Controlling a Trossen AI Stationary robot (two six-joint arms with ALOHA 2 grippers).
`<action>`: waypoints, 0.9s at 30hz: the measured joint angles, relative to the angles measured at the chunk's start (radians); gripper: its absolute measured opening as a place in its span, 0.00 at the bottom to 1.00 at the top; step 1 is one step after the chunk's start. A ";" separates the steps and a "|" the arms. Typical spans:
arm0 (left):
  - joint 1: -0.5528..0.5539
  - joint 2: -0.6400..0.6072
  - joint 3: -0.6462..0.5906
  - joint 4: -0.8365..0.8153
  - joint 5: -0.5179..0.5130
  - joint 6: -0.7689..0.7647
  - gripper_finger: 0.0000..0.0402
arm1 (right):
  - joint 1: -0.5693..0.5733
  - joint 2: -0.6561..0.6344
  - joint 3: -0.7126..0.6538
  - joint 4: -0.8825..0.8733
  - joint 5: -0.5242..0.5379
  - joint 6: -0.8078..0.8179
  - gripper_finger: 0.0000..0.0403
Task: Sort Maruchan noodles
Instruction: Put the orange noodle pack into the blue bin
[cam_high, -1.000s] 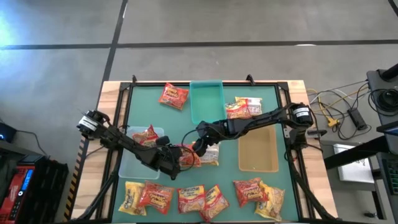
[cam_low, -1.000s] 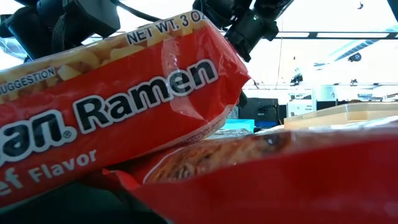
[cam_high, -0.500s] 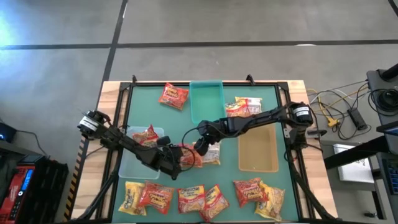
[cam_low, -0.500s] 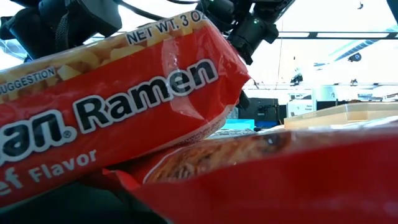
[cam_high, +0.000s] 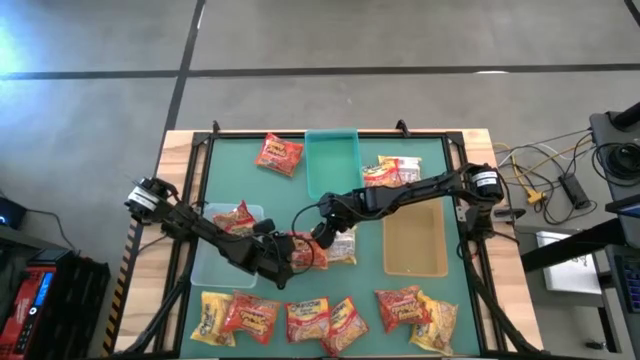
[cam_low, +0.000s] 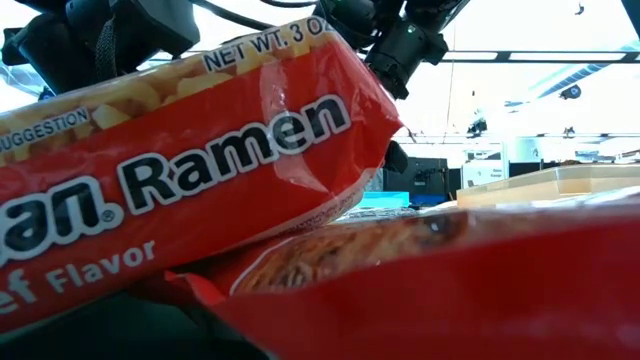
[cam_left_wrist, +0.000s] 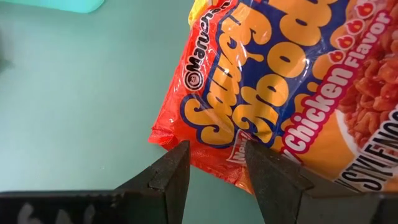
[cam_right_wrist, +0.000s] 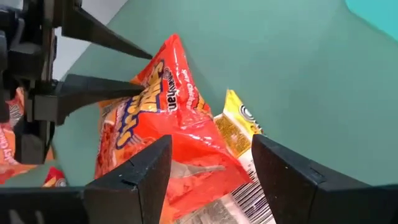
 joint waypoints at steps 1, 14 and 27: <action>0.001 0.000 0.000 0.000 0.000 0.000 0.35 | -0.008 -0.003 0.001 -0.015 -0.025 0.000 0.52; 0.000 0.000 -0.016 0.025 -0.025 -0.006 0.35 | -0.127 -0.015 -0.008 -0.014 -0.216 0.073 0.54; 0.009 -0.002 -0.055 0.104 -0.037 -0.011 0.35 | -0.107 -0.015 -0.029 0.005 -0.260 0.106 0.74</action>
